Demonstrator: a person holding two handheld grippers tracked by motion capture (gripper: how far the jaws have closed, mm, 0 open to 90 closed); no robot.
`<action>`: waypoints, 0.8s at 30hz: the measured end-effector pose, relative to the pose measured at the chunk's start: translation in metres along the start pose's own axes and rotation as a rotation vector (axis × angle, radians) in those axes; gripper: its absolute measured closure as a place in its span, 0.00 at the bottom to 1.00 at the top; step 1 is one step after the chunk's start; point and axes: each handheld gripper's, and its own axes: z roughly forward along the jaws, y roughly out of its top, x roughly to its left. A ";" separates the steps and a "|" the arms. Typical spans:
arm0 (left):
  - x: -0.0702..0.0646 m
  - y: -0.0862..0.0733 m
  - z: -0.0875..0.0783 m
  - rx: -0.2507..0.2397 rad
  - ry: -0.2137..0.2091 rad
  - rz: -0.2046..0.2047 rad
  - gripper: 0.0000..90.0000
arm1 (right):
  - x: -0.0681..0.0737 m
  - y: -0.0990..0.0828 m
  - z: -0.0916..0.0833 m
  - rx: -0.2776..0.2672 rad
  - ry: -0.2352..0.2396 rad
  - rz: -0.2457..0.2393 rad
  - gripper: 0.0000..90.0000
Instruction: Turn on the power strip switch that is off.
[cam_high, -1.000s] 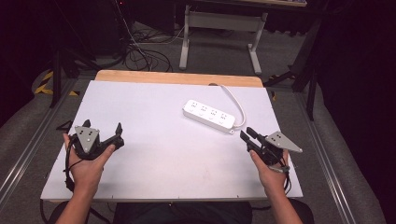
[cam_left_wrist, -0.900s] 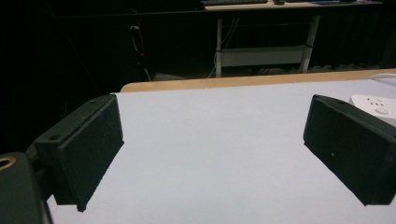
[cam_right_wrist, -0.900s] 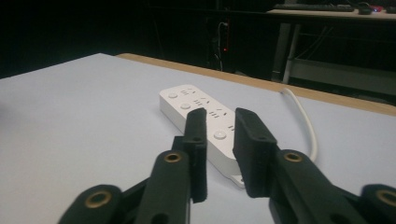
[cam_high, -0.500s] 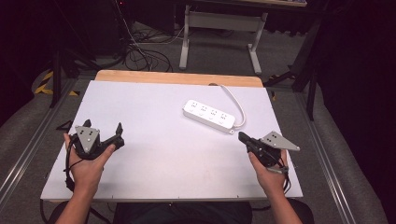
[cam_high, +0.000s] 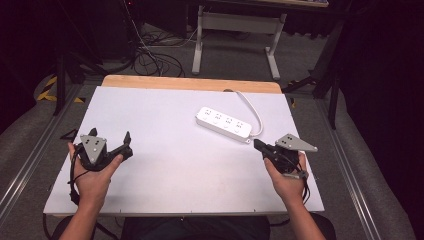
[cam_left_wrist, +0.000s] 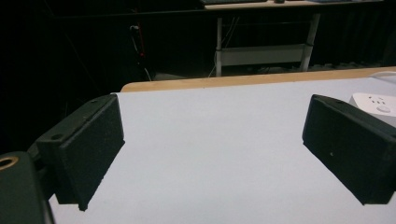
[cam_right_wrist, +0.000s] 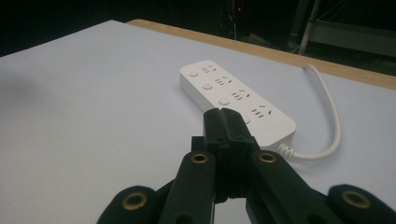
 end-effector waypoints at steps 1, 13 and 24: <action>0.000 0.000 0.000 0.000 0.001 0.000 0.07 | 0.001 0.004 0.003 0.011 0.002 0.003 1.00; 0.000 -0.001 -0.001 0.003 0.004 0.004 0.07 | 0.002 0.026 0.024 0.063 -0.007 -0.005 1.00; -0.001 -0.001 -0.001 0.004 -0.004 0.004 0.07 | -0.004 0.042 0.040 0.082 -0.035 -0.025 1.00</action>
